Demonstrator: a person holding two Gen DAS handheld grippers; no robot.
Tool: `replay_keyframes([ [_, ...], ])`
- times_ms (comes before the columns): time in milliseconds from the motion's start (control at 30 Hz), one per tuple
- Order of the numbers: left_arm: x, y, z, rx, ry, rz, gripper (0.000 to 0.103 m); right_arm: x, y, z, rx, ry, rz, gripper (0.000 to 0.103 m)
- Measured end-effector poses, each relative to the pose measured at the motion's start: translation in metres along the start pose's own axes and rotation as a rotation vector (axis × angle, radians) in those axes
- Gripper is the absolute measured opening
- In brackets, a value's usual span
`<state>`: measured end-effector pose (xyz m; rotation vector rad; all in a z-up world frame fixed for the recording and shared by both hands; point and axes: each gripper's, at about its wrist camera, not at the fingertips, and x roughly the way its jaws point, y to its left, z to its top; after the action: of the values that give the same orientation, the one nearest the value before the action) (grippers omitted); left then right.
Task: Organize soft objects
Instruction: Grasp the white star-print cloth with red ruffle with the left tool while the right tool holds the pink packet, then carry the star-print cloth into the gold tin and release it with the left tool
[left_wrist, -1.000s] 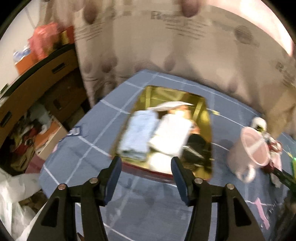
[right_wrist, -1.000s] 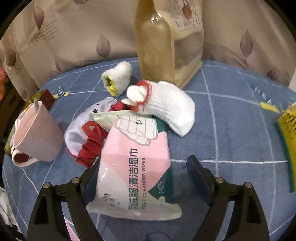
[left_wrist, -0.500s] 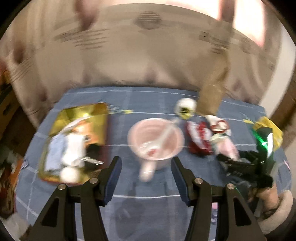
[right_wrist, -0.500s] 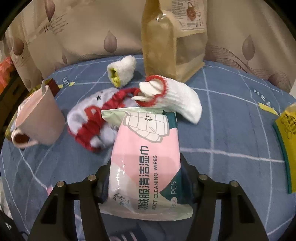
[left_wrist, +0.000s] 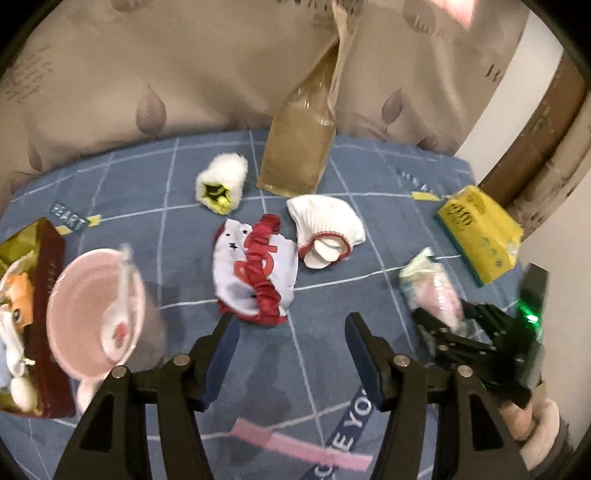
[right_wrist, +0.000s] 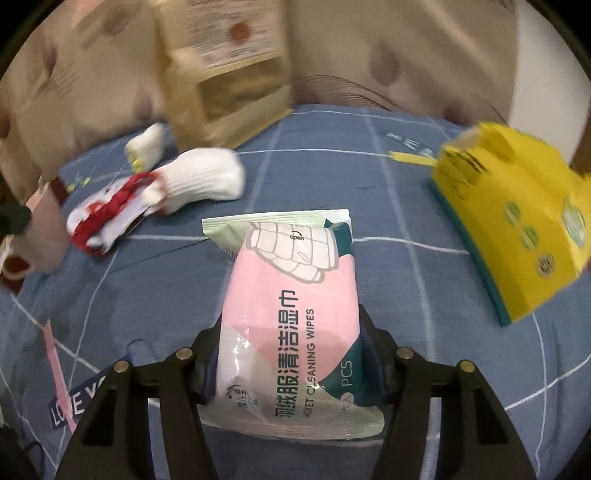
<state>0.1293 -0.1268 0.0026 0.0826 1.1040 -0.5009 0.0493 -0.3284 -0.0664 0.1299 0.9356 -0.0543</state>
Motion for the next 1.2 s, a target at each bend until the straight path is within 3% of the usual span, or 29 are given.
replay_keyframes([
  [167, 0.039, 0.003, 0.018, -0.007, 0.056, 0.053, 0.061, 0.002, -0.004, -0.004, 0.001, -0.049, -0.013, 0.059],
  [500, 0.098, 0.014, 0.031, -0.03, 0.093, 0.135, 0.061, 0.002, 0.002, -0.005, -0.018, -0.047, -0.02, 0.061],
  [600, 0.097, 0.012, 0.032, -0.02, 0.076, 0.121, 0.06, 0.002, 0.002, -0.006, -0.018, -0.046, -0.019, 0.062],
  [667, 0.098, 0.009, 0.032, 0.011, 0.088, 0.167, 0.035, 0.003, 0.002, -0.006, -0.016, -0.045, -0.017, 0.062],
  [767, 0.096, 0.004, 0.033, 0.04, 0.088, 0.175, 0.021, 0.003, 0.003, -0.006, -0.019, -0.044, -0.019, 0.063],
  [1200, 0.042, -0.015, 0.025, 0.079, 0.021, 0.097, 0.019, 0.003, 0.004, -0.006, -0.022, -0.043, -0.021, 0.063],
])
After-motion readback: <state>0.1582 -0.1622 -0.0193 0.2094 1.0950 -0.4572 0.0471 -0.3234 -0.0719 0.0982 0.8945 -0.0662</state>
